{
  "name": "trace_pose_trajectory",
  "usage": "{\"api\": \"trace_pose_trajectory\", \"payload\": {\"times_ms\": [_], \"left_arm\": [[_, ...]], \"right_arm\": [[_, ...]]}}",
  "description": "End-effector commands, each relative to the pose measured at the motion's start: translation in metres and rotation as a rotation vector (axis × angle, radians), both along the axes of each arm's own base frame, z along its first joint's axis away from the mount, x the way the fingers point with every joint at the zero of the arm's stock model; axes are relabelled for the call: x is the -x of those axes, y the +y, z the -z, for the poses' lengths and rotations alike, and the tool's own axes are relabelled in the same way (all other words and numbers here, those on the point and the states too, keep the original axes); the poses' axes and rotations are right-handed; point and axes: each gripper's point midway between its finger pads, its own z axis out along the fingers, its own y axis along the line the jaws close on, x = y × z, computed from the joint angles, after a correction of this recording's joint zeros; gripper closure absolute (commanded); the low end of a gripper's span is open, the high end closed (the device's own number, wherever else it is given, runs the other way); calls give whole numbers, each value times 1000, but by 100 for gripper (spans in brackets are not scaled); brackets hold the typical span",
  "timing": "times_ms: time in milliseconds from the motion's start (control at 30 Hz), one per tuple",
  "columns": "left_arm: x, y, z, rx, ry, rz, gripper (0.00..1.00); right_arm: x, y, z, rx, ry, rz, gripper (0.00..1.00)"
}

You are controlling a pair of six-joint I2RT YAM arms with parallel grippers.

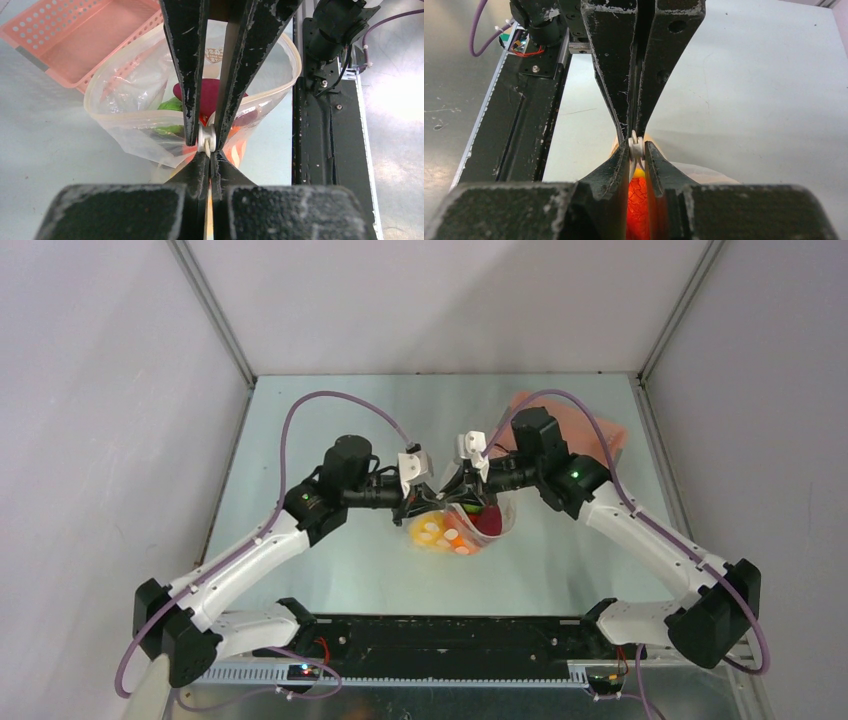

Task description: Place the food in the zip-top bag and seal the zipper

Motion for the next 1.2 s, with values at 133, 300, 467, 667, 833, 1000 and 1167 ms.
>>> {"api": "trace_pose_trajectory", "payload": {"times_ms": [133, 300, 467, 667, 833, 1000, 1167], "left_arm": [[8, -4, -32, 82, -126, 55, 100], [10, -5, -32, 82, -130, 65, 100], [10, -4, -32, 83, -136, 59, 100], [19, 0, -30, 113, -150, 73, 100], [20, 6, -32, 135, -184, 47, 100], [21, 8, -35, 143, -202, 41, 100], [17, 10, -34, 142, -208, 8, 100]], "right_arm": [[-2, 13, -7, -20, -6, -30, 80], [1, 16, -7, -21, 4, -47, 88], [-6, 18, -6, -13, 14, -8, 100], [-16, 2, 12, 77, 26, 89, 100], [-22, -24, 23, 128, 72, 120, 100], [-17, -36, 26, 153, 72, 115, 100], [-22, -52, 36, 220, 71, 179, 100]]}}
